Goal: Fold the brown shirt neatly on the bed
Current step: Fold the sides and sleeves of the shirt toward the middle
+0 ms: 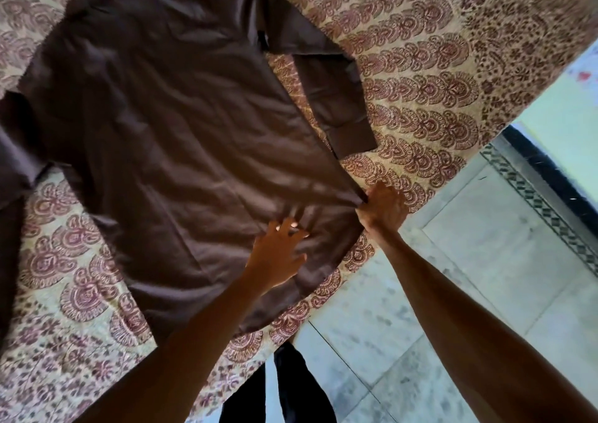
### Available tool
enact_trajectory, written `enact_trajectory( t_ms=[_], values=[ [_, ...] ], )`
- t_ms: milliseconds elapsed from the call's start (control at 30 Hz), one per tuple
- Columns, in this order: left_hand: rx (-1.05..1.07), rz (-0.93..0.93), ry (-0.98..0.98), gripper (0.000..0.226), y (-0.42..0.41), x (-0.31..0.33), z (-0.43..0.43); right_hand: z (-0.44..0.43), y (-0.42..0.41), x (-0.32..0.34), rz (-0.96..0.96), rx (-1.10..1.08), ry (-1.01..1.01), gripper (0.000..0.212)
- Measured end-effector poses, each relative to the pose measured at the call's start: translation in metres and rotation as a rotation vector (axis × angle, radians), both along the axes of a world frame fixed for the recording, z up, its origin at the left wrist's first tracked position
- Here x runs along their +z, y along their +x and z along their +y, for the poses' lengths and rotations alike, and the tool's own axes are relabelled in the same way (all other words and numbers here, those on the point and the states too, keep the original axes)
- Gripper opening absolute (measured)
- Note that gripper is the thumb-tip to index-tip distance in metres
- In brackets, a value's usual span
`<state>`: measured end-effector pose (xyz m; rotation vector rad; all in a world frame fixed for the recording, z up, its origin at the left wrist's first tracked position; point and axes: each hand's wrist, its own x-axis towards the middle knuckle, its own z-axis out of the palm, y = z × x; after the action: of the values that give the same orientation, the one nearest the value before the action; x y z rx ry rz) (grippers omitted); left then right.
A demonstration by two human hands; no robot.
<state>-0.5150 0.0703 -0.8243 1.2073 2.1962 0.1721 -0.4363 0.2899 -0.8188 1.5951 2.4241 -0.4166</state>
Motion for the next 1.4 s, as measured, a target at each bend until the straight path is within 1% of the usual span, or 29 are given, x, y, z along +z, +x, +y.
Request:
enact_trajectory(
  t_ms=[33,100,167,233,267,333,400,467,500,533,567,600,667,700,733,767,800,833,900,967,1033,1100,1133,1167,1200,1267,1333,1400],
  values=[
    [0.006,-0.027,0.009,0.049,-0.003,0.0,0.002,0.003,-0.007,0.003,0.016,0.012,-0.018,0.029],
    [-0.005,-0.051,-0.02,0.045,-0.007,0.002,0.002,0.011,-0.022,0.013,0.068,0.015,-0.084,0.024],
    [-0.155,-0.086,-0.091,0.049,0.0,0.005,0.0,0.021,-0.039,0.021,0.129,-0.062,-0.143,0.028],
    [-0.307,-0.18,-0.175,0.052,0.019,0.012,-0.004,0.031,-0.056,0.022,0.175,-0.151,-0.201,0.039],
    [-0.331,-0.231,-0.207,0.054,0.029,0.015,-0.005,0.036,-0.064,0.02,0.191,-0.193,-0.228,0.045],
    [-0.259,-0.313,-0.257,0.058,0.045,0.015,-0.007,0.045,-0.08,0.013,0.232,-0.283,-0.268,0.056],
    [-0.158,-0.386,-0.249,0.056,0.046,0.015,-0.006,0.052,-0.092,0.009,0.181,-0.328,-0.217,0.074],
    [-0.081,-0.481,-0.195,0.048,0.029,0.012,0.005,0.062,-0.107,0.004,0.09,-0.269,-0.103,0.091],
    [-0.006,-0.531,-0.148,0.044,0.016,0.01,0.014,0.069,-0.115,0.0,0.074,-0.222,-0.077,0.097],
    [0.104,-0.571,-0.098,0.039,0.001,0.009,0.026,0.075,-0.122,-0.004,0.072,-0.18,-0.085,0.099],
    [0.23,-0.591,-0.046,0.035,-0.015,0.008,0.037,0.081,-0.126,-0.009,0.09,-0.143,-0.099,0.094],
    [0.376,-0.584,0.022,0.037,-0.034,0.005,0.054,0.09,-0.132,-0.014,0.11,-0.111,-0.121,0.083],
    [0.587,-0.49,0.18,0.048,-0.073,-0.003,0.089,0.108,-0.14,-0.018,0.189,-0.065,-0.147,0.048],
    [0.671,-0.454,0.236,0.043,-0.092,-0.002,0.109,0.118,-0.144,-0.019,0.237,-0.035,-0.14,0.033],
    [0.731,-0.424,0.282,0.034,-0.111,-0.002,0.127,0.127,-0.149,-0.015,0.276,-0.008,-0.125,0.023],
    [0.763,-0.398,0.325,0.025,-0.13,0.0,0.148,0.14,-0.154,-0.012,0.317,0.028,-0.108,0.021],
    [0.777,-0.371,0.36,0.021,-0.145,0.001,0.168,0.152,-0.159,-0.005,0.352,0.056,-0.096,0.026],
    [0.772,-0.335,0.387,0.023,-0.159,0.005,0.188,0.166,-0.164,0.003,0.389,0.081,-0.095,0.033],
    [0.72,-0.228,0.399,0.036,-0.182,0.01,0.225,0.192,-0.176,0.027,0.459,0.127,-0.115,0.042],
    [0.679,-0.063,0.321,0.054,-0.202,0.019,0.264,0.224,-0.188,0.053,0.465,0.241,-0.117,0.042],
    [0.659,0.092,0.271,0.068,-0.219,0.03,0.302,0.256,-0.201,0.076,0.441,0.458,-0.096,0.036],
    [0.607,0.193,0.258,0.078,-0.233,0.037,0.333,0.282,-0.21,0.093,0.389,0.701,-0.103,0.041],
    [0.539,0.214,0.238,0.083,-0.239,0.041,0.346,0.294,-0.214,0.1,0.333,0.794,-0.085,0.045],
    [0.442,0.216,0.203,0.087,-0.247,0.047,0.359,0.305,-0.216,0.108,0.293,0.853,-0.027,0.047],
    [0.329,0.206,0.163,0.092,-0.254,0.049,0.371,0.317,-0.218,0.117,0.279,0.877,0.044,0.048],
    [0.157,0.152,0.05,0.105,-0.268,0.053,0.39,0.343,-0.219,0.13,0.34,0.866,0.165,0.046],
    [0.107,0.112,-0.003,0.119,-0.28,0.051,0.408,0.373,-0.214,0.138,0.429,0.779,0.27,0.043],
    [0.153,0.136,-0.004,0.117,-0.289,0.05,0.427,0.399,-0.211,0.134,0.486,0.711,0.37,0.033]
  ],
)
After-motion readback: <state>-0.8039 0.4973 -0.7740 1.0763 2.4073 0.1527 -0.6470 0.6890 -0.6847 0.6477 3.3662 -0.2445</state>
